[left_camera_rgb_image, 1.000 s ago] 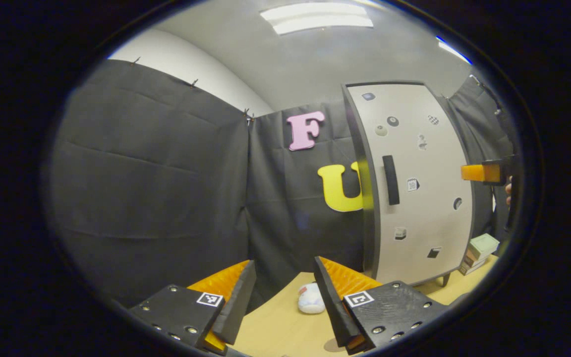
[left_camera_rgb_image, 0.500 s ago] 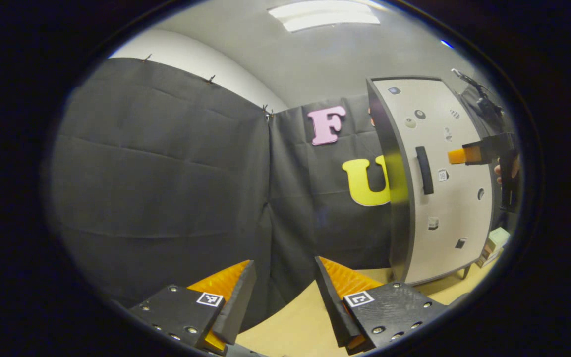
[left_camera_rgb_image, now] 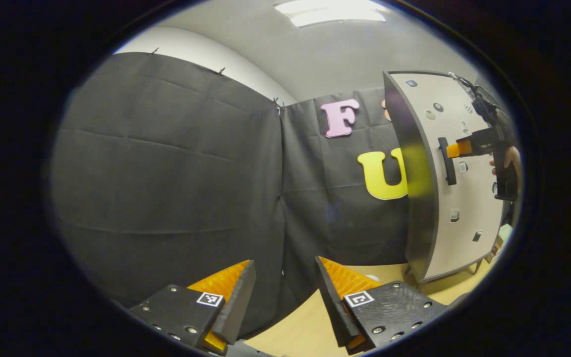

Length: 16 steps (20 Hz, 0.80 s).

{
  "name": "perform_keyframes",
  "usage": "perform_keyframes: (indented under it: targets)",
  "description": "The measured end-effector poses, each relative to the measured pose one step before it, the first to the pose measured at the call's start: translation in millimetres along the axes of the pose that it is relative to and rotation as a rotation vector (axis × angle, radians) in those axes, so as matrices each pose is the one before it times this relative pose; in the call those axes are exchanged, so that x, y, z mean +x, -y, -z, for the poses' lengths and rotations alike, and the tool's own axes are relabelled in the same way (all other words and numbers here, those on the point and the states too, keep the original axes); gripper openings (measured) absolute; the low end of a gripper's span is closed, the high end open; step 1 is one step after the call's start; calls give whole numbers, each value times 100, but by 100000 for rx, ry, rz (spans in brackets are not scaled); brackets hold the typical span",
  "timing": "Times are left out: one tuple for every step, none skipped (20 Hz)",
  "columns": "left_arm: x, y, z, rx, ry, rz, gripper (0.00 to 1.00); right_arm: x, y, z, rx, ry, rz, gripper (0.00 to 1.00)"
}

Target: Open the cabinet door with the right hand, grasp the bottle in the cabinet with the left hand and place it on the coaster, then close the cabinet door with the right hand.

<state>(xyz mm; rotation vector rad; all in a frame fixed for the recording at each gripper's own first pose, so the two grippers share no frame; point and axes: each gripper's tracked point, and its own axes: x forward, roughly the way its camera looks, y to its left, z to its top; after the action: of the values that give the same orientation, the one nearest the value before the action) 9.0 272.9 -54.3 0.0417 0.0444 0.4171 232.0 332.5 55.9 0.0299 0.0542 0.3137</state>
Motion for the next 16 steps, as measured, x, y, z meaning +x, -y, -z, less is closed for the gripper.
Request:
perform_keyframes:
  targets:
    - [221,-312,119,-114,-102,-180,74,450,-281,176,-558,-1094,158,98]
    - [161,-299,228,-136,-98,-149,74,468,-321,432,-247,-1292,82,97]
    - [102,-353,115,-208,-20,-80,73,473,-328,189,-75,-842,-252,97]
    - [116,-141,151,-215,-36,-80,71,375,-27,40,34,-573,996,95]
    - [133,-120,200,-184,-200,4,71,495,14,-22,49,-354,958,90]
    - [-16,-133,105,-70,-223,-80,73,373,85,166,-37,-886,1550,84]
    - [38,-161,36,-3,-132,-90,71,371,-24,158,72,-1376,776,83]
    - [52,-140,247,-29,-127,-119,73,385,-233,216,398,-1505,124,83]
    - [-28,-56,57,-71,-106,-143,74,300,-28,217,386,-1333,781,83]
    - [6,-98,130,-143,-168,-119,74,249,156,126,626,-615,1527,65]
    - [-116,-153,7,-160,-123,-135,76,127,202,164,473,-943,1834,55]
    - [-2,-52,25,-51,28,-124,73,158,63,34,806,-1357,548,48]
    - [-14,-72,-20,68,100,-92,73,-93,-117,11,1799,-142,696,45]
    - [-48,-148,-39,130,253,-44,71,107,123,238,288,-1094,140,38]
    - [-105,10,-178,172,254,1,71,-181,-24,-71,-625,-478,233,34]
    - [-53,-21,-35,98,206,2,73,137,-114,-35,-1579,-838,-426,29]
